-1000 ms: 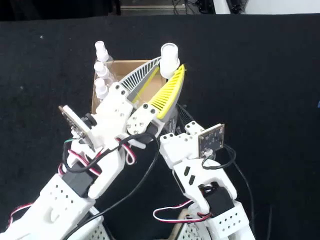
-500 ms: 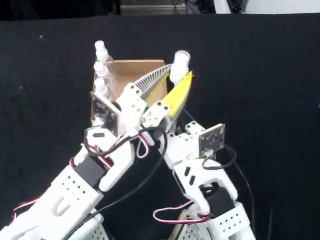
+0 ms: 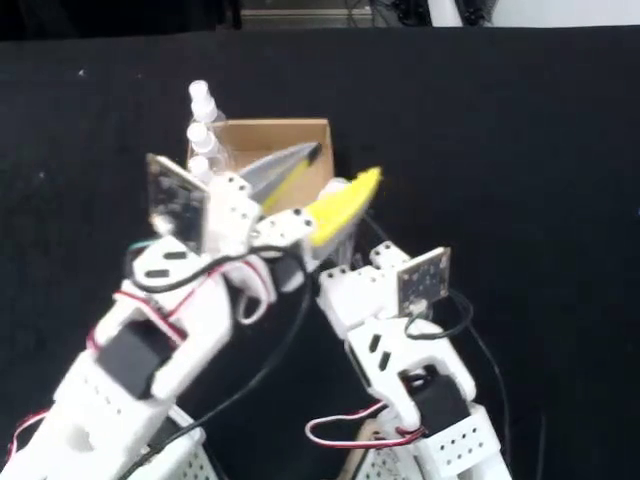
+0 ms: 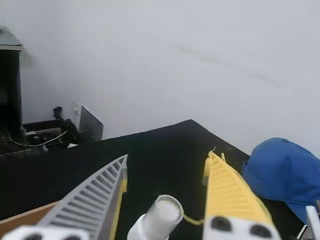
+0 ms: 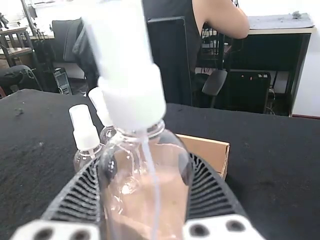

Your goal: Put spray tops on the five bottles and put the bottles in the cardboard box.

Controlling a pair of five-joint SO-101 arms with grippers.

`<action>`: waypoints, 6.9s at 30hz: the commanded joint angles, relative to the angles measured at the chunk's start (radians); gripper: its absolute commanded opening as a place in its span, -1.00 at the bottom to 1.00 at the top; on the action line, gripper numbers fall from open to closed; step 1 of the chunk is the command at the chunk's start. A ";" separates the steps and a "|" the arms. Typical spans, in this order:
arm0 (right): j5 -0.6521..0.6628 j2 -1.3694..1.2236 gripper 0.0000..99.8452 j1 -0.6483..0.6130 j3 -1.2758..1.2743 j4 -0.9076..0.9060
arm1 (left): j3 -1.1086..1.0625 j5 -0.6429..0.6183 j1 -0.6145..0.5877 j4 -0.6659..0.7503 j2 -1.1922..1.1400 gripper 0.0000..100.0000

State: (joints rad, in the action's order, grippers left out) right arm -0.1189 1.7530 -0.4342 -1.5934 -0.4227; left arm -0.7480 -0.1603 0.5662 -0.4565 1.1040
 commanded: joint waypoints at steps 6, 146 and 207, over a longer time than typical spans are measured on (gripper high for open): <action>-0.005 0.025 -0.96 0.012 0.013 0.023 | 0.153 -0.006 -0.160 -0.235 0.161 -0.55; 0.110 -2.324 -0.64 1.030 0.676 1.665 | -0.857 -0.002 -0.975 0.391 0.178 -0.55; 0.126 -2.206 -0.35 1.026 0.661 1.677 | -0.855 -0.002 -0.975 0.391 0.178 -0.55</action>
State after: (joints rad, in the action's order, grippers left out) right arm 0.0100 -0.5669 0.6061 -0.9291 1.2651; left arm -1.6149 -0.1649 -0.4097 -0.0867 1.2697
